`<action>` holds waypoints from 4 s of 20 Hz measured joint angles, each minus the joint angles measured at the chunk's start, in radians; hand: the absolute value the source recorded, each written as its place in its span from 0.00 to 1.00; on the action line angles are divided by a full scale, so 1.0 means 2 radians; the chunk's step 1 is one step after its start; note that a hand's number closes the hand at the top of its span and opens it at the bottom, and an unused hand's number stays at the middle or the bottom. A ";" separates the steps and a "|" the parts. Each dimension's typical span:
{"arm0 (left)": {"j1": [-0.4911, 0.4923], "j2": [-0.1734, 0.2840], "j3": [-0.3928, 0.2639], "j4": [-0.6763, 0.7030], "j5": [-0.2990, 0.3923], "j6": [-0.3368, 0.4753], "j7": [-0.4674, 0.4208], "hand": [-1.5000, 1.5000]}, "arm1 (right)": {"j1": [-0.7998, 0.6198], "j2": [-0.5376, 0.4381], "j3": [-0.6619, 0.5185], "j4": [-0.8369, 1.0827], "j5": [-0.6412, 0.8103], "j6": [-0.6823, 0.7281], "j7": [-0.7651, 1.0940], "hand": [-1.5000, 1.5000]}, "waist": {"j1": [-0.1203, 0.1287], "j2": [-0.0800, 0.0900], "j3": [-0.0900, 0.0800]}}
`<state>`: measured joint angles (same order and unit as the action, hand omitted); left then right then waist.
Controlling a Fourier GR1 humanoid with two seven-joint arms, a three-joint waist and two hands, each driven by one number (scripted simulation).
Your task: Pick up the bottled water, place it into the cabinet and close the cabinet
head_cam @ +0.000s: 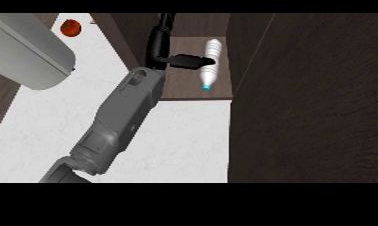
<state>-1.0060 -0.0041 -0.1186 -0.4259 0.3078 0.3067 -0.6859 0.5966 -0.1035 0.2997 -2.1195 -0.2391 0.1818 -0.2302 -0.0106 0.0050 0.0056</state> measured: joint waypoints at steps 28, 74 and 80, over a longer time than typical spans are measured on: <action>0.500 0.086 -0.213 -0.713 0.033 0.055 0.187 0.00 | 0.012 -0.036 0.053 -0.038 0.058 0.008 0.027 1.00 | 0.020 -0.008 -0.003; 0.976 0.275 0.044 -0.934 0.215 -0.239 0.019 0.00 | -0.374 0.036 0.131 0.065 0.034 -0.119 0.340 1.00 | 0.038 0.006 -0.003; 1.019 0.273 0.086 -0.936 0.247 -0.286 0.005 0.00 | -0.476 0.041 0.052 0.150 -0.049 -0.110 0.336 1.00 | 0.035 0.006 -0.003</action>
<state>1.0329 0.5418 0.0532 -2.2979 0.8017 -0.2662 -0.6758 -0.3553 -0.0208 0.4029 -1.8190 -0.3368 -0.0388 0.4414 0.0602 0.0163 -0.0008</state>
